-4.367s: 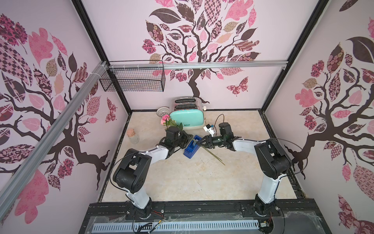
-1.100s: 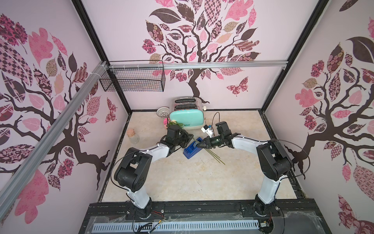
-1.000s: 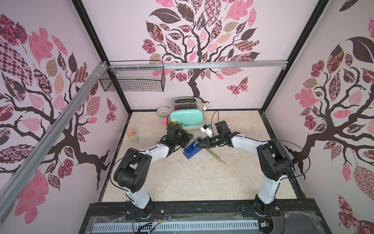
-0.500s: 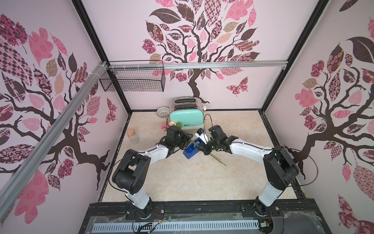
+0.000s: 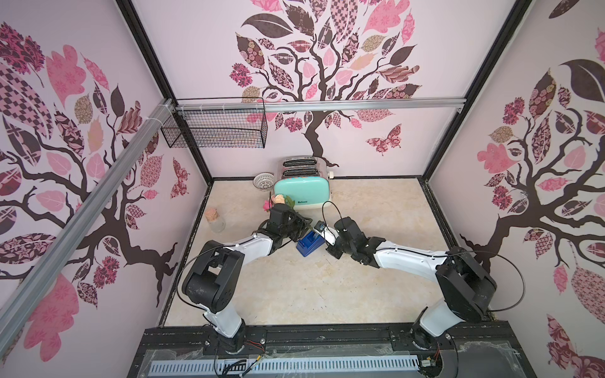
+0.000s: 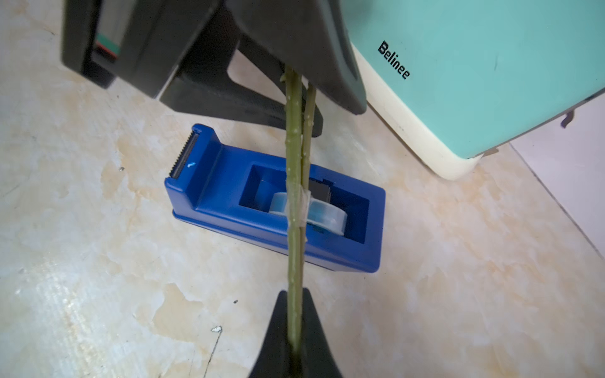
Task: Wrap bouquets with tape
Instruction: Wrap the tape around the bouquet.
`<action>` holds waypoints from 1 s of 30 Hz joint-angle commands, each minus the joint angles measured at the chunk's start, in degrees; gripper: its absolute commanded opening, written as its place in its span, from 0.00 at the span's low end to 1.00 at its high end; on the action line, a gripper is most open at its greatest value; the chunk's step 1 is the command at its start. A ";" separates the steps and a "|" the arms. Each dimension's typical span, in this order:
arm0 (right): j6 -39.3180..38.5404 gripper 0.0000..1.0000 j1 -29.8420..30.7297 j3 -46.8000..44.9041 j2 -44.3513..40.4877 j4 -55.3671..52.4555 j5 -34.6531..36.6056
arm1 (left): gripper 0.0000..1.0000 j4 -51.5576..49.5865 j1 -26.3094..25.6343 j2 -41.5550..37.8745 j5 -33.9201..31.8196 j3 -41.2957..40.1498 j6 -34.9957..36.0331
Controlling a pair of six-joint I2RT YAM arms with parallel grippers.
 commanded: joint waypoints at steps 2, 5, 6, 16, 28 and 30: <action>-4.97 0.00 1.89 -0.18 -2.09 6.51 4.52 | 0.27 2.24 -0.49 1.14 2.03 1.58 -2.17; -5.52 0.00 2.52 -0.47 -1.73 7.16 5.07 | 0.23 2.24 -0.78 1.38 2.85 1.72 -3.17; -5.79 0.00 2.82 -0.47 -1.57 7.31 5.33 | 0.18 2.18 -0.87 1.35 3.09 1.80 -3.36; -0.92 0.13 3.37 -0.78 -2.41 6.85 4.99 | 0.00 1.27 -0.87 0.27 1.38 0.93 -3.36; 34.20 0.64 -11.27 7.56 1.01 -3.44 -39.12 | 0.00 1.35 -0.87 0.00 -1.03 0.48 1.87; 36.67 0.63 -12.80 8.84 3.28 -3.92 -44.58 | 0.00 1.47 -0.87 0.12 -1.01 0.58 2.12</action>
